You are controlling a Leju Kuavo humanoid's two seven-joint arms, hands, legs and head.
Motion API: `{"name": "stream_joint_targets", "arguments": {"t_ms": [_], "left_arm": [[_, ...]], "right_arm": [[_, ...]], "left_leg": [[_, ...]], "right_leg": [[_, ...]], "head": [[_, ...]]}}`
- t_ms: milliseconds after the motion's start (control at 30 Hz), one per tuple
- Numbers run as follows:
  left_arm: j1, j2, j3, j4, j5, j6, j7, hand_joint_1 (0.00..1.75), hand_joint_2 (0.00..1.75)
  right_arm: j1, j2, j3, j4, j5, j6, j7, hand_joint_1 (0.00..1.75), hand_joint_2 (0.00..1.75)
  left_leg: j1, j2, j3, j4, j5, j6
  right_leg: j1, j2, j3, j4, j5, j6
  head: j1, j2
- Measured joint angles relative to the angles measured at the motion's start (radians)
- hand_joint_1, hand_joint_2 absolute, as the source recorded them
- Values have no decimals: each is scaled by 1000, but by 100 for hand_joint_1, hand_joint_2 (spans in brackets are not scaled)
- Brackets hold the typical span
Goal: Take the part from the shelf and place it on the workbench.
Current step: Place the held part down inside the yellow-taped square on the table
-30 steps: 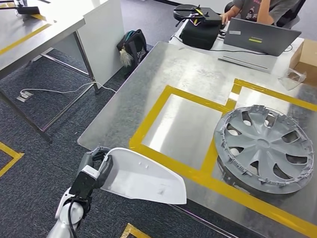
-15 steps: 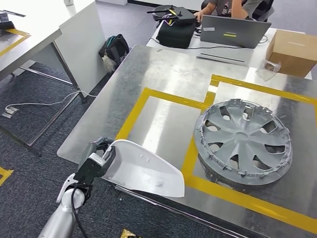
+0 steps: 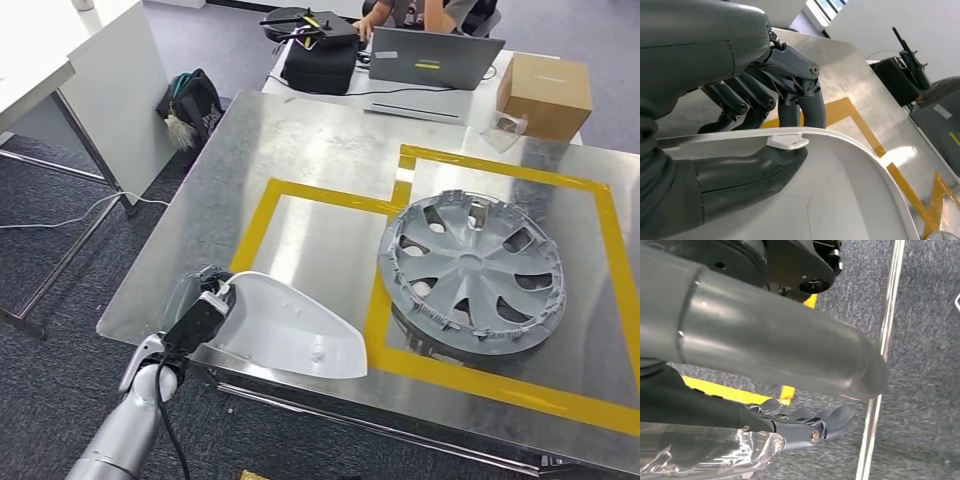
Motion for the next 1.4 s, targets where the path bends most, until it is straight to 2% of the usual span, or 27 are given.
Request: {"name": "stream_joint_targets", "arguments": {"t_ms": [67, 100, 133, 167, 267, 300, 367, 500, 567, 800, 1267, 1400], "left_arm": [[-16, -1, 0, 17, -21, 18, 21, 175, 175], [-28, -1, 0, 29, -38, 32, 37, 175, 175], [-42, -1, 0, 43, -56, 48, 52, 175, 175], [-58, -1, 0, 58, -75, 65, 65, 175, 175], [-112, -4, 0, 115, -139, 122, 109, 175, 175], [-132, -6, -1, 138, -159, 140, 125, 175, 175], [-173, -11, -1, 183, -188, 167, 153, 175, 175], [-230, -22, -1, 263, -204, 191, 185, 175, 175], [-249, -27, 0, 296, -200, 201, 190, 175, 175], [-300, -35, 11, 381, -190, 243, 194, 175, 175], [-331, -41, 29, 441, -177, 273, 201, 175, 175], [-347, -38, 49, 467, -162, 289, 201, 0, 175]], "right_arm": [[-1, -4, 0, 6, 3, -3, 0, 0, 0], [-3, -5, 0, 10, 5, -5, 0, 0, 0], [-5, -5, 0, 14, 8, -7, 0, 0, 0], [-6, -6, 0, 18, 11, -9, 0, 0, 0], [-8, -10, 0, 30, 19, -18, 0, 0, 0], [-8, -11, 0, 34, 22, -21, 0, 0, 0], [-11, -14, 1, 42, 27, -26, 0, 0, 0], [-15, -19, 3, 58, 34, -35, 0, 0, 0], [-15, -21, 3, 64, 37, -40, 1, 0, 0], [-15, -28, 4, 81, 40, -48, 2, 0, 0], [-15, -31, 10, 92, 45, -54, 3, 0, 0], [-15, -33, 11, 98, 49, -60, 5, 0, 0]], "left_leg": [[-1, 13, 7, 1, -5, -6], [-4, 18, 10, 2, -8, -11], [-7, 21, 11, 4, -10, -14], [-10, 22, 11, 5, -11, -11], [-13, 24, 11, 4, -6, 10], [-12, 24, 12, 1, -4, 11], [-11, 25, 13, -4, 0, 4], [-7, 25, 12, -10, 5, -23], [-7, 25, 11, -11, 6, -28], [-9, 25, 10, -11, 7, -31], [-11, 25, 10, -10, 7, -30], [-11, 25, 10, -10, 7, -30]], "right_leg": [[1, -22, 69, -141, 72, -2], [1, -32, 102, -205, 99, -5], [0, -40, 123, -245, 114, -8], [0, -42, 131, -261, 119, -10], [1, -32, 131, -262, 124, -10], [2, -31, 130, -262, 124, -12], [5, -30, 128, -262, 124, -17], [8, -30, 124, -261, 125, -25], [9, -30, 123, -260, 126, -27], [6, -30, 123, -261, 129, -27], [3, -30, 123, -261, 131, -26], [3, -30, 123, -261, 131, -26]], "head": [[1, 0], [0, 0], [0, 0], [0, 0], [-1, 0], [-1, 0], [-1, 0], [-1, 0], [0, 0], [0, 0], [0, 0], [0, 0]]}}
